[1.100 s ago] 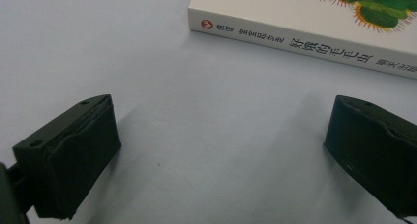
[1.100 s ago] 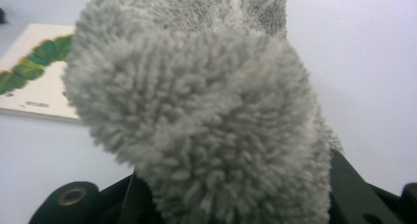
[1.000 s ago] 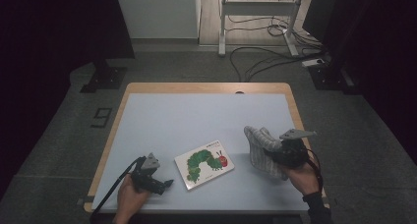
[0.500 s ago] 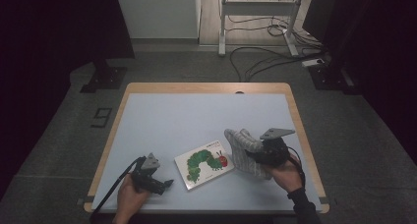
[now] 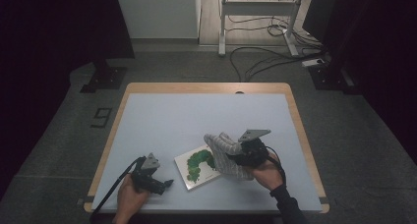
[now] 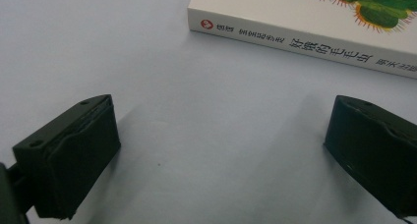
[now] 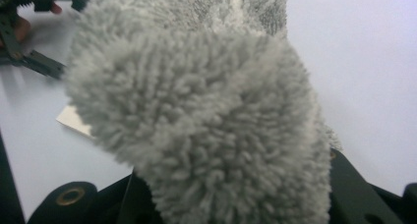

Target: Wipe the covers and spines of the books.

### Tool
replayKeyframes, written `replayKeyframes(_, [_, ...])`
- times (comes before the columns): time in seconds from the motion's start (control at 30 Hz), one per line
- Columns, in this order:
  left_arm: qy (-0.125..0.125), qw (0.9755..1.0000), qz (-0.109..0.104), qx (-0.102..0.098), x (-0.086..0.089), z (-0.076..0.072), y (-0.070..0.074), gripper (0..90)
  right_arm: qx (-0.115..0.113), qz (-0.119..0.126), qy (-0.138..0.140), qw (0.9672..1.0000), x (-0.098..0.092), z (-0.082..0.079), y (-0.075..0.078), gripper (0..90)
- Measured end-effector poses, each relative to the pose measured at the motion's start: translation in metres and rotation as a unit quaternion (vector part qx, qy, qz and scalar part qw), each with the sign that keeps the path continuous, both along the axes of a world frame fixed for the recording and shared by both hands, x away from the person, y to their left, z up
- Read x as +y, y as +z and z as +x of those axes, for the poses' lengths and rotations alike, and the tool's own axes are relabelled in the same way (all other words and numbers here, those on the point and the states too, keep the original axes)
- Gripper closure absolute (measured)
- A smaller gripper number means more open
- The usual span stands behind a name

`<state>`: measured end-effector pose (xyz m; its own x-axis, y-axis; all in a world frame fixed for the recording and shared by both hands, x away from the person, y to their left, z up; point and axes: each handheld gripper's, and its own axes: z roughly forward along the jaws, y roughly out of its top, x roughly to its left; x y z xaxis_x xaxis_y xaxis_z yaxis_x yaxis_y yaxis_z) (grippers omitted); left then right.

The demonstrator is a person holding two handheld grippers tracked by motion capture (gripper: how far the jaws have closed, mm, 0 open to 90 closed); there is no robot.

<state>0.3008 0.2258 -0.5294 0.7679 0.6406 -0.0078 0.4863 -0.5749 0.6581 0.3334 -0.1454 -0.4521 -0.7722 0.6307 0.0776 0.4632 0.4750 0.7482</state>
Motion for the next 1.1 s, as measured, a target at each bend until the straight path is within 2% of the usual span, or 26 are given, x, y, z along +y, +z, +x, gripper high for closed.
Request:
replayKeyframes(0.17, [0.000,1.0000,0.000,0.000,0.000,0.000,0.000,0.0,0.004,-0.014,0.003,0.9999,0.008,0.003,-0.016,61.2])
replayKeyframes(0.4, [0.001,1.0000,0.000,0.000,0.000,0.000,0.000,0.0,0.011,-0.034,0.002,0.9994,0.009,0.006,-0.038,61.2])
replayKeyframes(0.57, [0.000,1.0000,0.000,0.000,0.000,0.000,0.000,0.0,0.017,-0.039,0.011,0.9990,0.014,0.008,-0.050,60.9])
replayKeyframes(0.93, [0.001,1.0000,0.000,0.000,0.000,0.000,0.000,0.0,0.020,-0.043,0.020,0.9987,0.021,0.006,-0.054,59.3])
replayKeyframes(1.1, [0.001,1.0000,0.000,0.000,0.000,0.000,0.000,0.0,0.028,-0.032,0.032,0.9986,0.026,0.004,-0.054,59.2])
